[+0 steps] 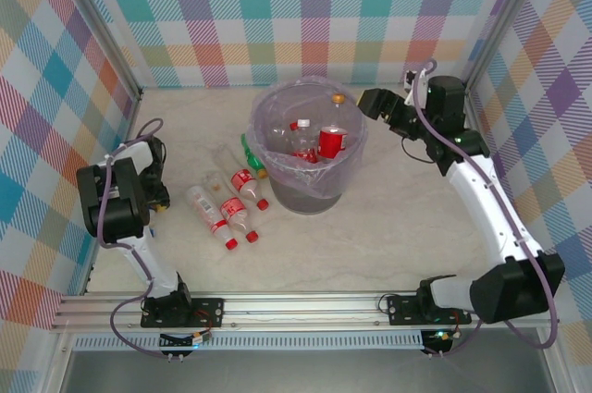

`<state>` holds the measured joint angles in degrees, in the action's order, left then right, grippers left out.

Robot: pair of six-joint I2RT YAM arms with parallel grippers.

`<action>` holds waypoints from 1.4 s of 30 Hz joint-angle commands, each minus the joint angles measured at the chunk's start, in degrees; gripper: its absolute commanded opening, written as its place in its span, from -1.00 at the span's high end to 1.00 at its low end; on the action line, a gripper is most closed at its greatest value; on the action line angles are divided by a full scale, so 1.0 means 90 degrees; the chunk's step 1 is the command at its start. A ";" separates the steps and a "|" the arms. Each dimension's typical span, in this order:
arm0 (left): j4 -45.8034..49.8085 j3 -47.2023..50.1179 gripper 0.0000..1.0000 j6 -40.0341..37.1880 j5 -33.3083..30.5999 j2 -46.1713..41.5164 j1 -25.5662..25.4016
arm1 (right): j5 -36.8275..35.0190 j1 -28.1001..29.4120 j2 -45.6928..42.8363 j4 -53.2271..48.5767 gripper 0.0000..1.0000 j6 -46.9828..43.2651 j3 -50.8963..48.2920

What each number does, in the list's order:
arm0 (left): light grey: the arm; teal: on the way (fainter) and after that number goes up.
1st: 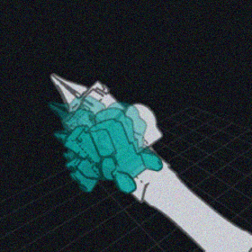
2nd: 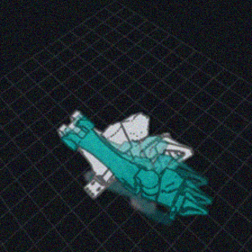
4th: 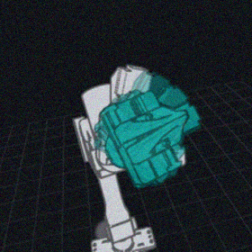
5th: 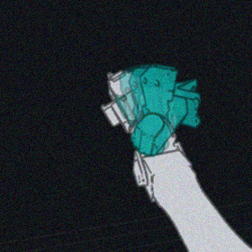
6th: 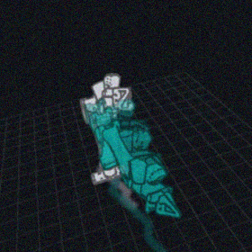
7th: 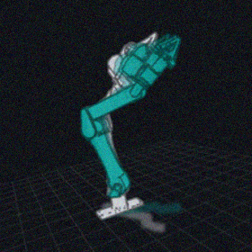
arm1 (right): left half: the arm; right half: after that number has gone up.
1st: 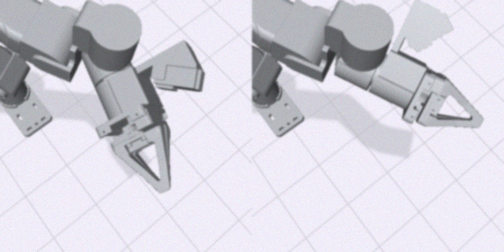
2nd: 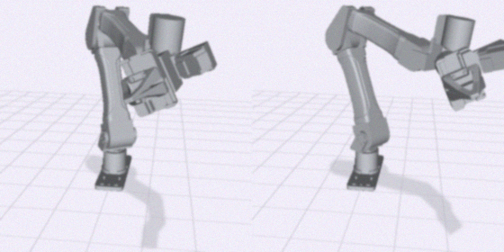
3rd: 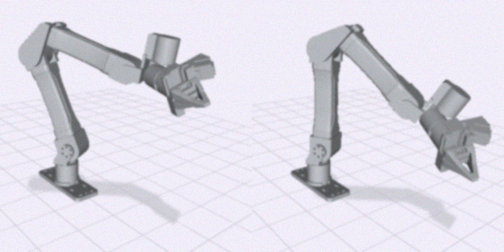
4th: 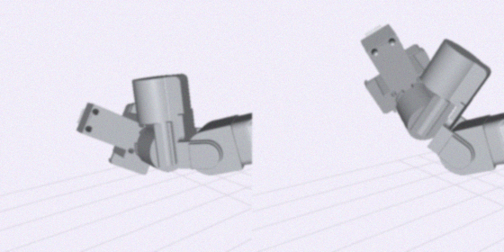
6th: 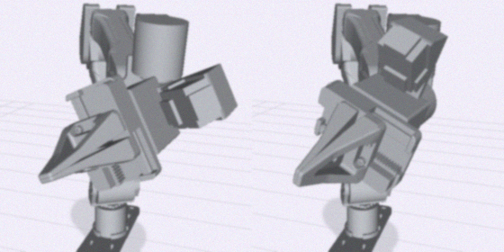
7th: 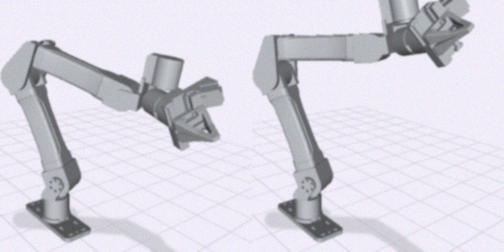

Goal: Put the plastic bottles in the bin

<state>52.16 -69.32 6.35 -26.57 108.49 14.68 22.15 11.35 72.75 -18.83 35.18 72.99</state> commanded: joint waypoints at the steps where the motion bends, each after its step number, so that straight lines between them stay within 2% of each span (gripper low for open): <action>1: -0.0536 -0.0302 -0.34 0.0277 0.0180 0.0268 -0.0047 | 0.0101 0.0081 -0.0420 -0.0003 -0.71 0.0052 -0.0556; 5: -0.0411 -0.0245 -0.31 0.0759 0.0210 0.0221 -0.0135 | -0.0318 0.0086 -0.0877 0.0088 -0.53 0.0033 -0.1002; 10: -0.0377 0.0004 -0.31 0.0999 0.0195 -0.0149 -0.0217 | -0.0240 0.0086 -0.1045 0.0118 -0.41 0.0002 -0.1096; 14: -0.0149 0.0128 -0.32 0.1062 -0.0493 -0.0699 -0.0719 | -0.0535 0.0086 -0.1301 0.0273 -0.34 -0.0116 -0.1398; 16: -0.0087 0.0198 -0.32 0.1191 -0.0548 -0.1042 -0.0996 | -0.0514 0.0085 -0.1269 0.0245 -0.31 -0.0227 -0.1307; 21: 0.0382 0.0065 -0.32 0.1309 -0.0432 -0.2038 -0.1631 | -0.0282 0.0090 -0.0940 0.0562 -0.27 -0.0031 -0.1213; 27: 0.0847 -0.0415 -0.23 0.0994 0.0110 -0.3006 -0.1758 | -0.0424 0.0086 -0.0875 0.0486 -0.26 0.0014 -0.1253; 29: 0.0971 -0.0496 -0.42 0.0709 -0.0253 -0.3088 -0.1682 | -0.0430 0.0084 -0.0908 0.0383 -0.26 -0.0033 -0.1177; 30: 0.0922 -0.0475 -0.52 0.0509 -0.0152 -0.3057 -0.1525 | -0.0439 0.0086 -0.0923 0.0394 -0.27 -0.0029 -0.1165; 31: 0.0858 -0.0472 -0.55 0.0301 0.0267 -0.2935 -0.1169 | -0.0450 0.0084 -0.0935 0.0459 -0.27 -0.0003 -0.1184; 33: 0.0801 -0.0495 -0.57 -0.0181 0.1554 -0.2558 -0.0407 | -0.0440 0.0086 -0.0928 0.0520 -0.29 -0.0009 -0.1163; 35: 0.0575 -0.0451 -0.62 -0.0631 0.2168 -0.2142 0.0052 | -0.0430 0.0084 -0.0869 0.0521 -0.31 -0.0069 -0.1128; 37: 0.0468 -0.0471 -0.70 -0.0855 0.2566 -0.1780 0.0176 | -0.0442 0.0082 -0.0811 0.0498 -0.32 -0.0145 -0.1083; 42: 0.0095 -0.0367 -0.91 -0.1099 0.2381 -0.1013 0.0178 | -0.0288 0.0080 -0.0681 0.0474 -0.33 -0.0254 -0.0956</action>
<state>54.48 -73.45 0.25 -7.94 97.91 16.58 18.48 11.81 65.98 -15.84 34.68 62.13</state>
